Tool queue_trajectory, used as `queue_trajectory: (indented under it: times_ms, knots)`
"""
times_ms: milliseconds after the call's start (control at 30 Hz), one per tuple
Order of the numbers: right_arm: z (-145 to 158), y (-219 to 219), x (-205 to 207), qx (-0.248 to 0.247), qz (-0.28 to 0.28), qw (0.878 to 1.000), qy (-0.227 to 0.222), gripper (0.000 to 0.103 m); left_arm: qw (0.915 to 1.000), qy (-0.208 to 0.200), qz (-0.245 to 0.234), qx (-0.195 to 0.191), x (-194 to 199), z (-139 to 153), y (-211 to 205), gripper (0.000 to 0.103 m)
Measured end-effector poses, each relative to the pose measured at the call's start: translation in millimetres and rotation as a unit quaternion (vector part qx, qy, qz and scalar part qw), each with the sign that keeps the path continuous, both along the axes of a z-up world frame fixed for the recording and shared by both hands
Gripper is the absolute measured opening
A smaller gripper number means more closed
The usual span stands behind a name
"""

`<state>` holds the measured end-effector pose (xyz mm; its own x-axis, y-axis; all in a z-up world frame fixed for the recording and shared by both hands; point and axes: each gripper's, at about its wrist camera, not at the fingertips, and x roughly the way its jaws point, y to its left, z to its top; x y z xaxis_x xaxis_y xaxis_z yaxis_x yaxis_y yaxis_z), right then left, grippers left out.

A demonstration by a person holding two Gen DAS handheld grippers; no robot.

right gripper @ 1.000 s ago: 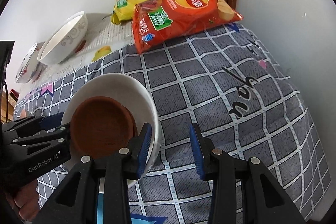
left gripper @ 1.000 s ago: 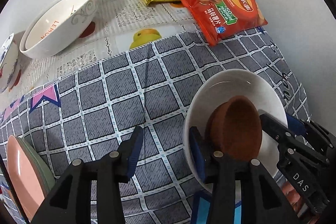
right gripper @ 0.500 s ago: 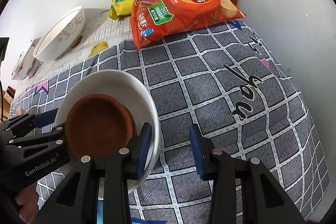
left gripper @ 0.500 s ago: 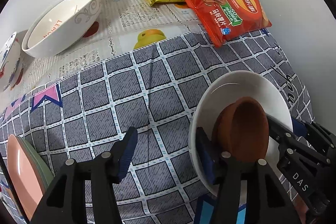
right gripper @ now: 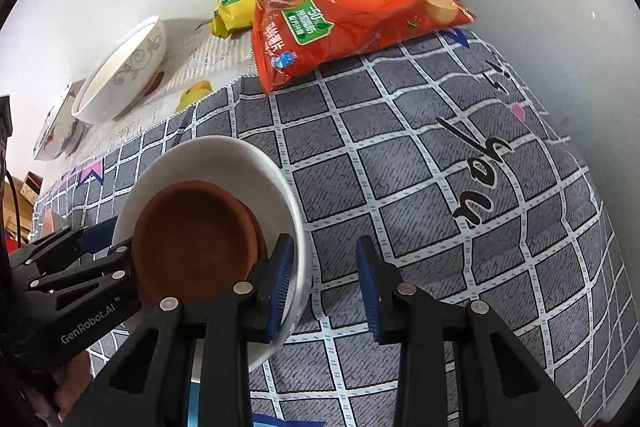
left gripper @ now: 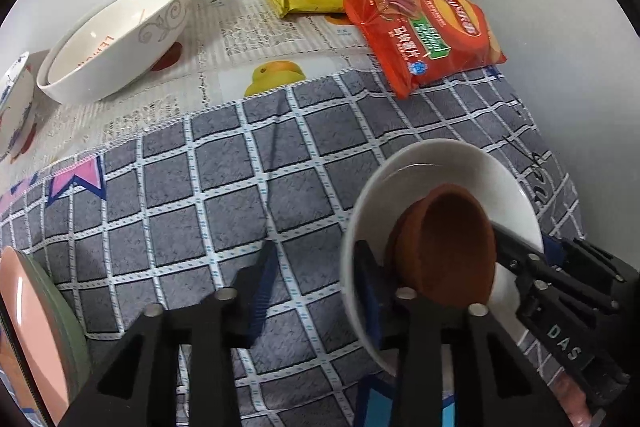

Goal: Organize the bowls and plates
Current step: 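Lift the white bowl with both tools and carry it toward the pink plate stack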

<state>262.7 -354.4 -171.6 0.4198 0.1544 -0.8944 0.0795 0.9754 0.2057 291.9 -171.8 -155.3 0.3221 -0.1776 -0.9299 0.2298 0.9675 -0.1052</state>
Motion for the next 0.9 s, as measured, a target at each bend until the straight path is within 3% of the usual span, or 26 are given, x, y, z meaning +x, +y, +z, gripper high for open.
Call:
queue_trajectory:
  times_ms: [167, 267, 400, 567, 700, 900]
  knots:
    - [-1.3, 0.1, 0.7, 0.011, -0.011, 1.000, -0.007, 0.028, 0.9999, 0.002, -0.006, -0.009, -0.3, 0.6, -3.1, 0.020]
    - [-2.2, -0.3, -0.5, 0.018, -0.021, 1.000, -0.014, 0.027, 0.9999, 0.003, -0.010, 0.002, 1.4, 0.2, -6.2, 0.020]
    - [-1.4, -1.2, -3.0, 0.018, -0.027, 0.999, -0.024, 0.027, 0.9998, 0.012, -0.001, -0.013, 5.1, -2.4, -3.9, 0.020]
    - [-1.7, -4.1, -0.1, 0.037, -0.033, 0.999, -0.005, 0.019, 0.9995, 0.017, 0.010, -0.024, 4.9, -3.4, -2.6, 0.019]
    - [-1.9, -1.9, 1.3, 0.054, -0.035, 0.998, -0.001, 0.009, 0.9994, 0.014, 0.007, -0.030, 1.1, -2.3, -5.7, 0.010]
    - [-1.2, 1.6, -2.7, 0.049, -0.047, 0.998, -0.008, 0.009, 0.9993, 0.011, 0.007, -0.035, -1.2, -1.6, -5.1, 0.009]
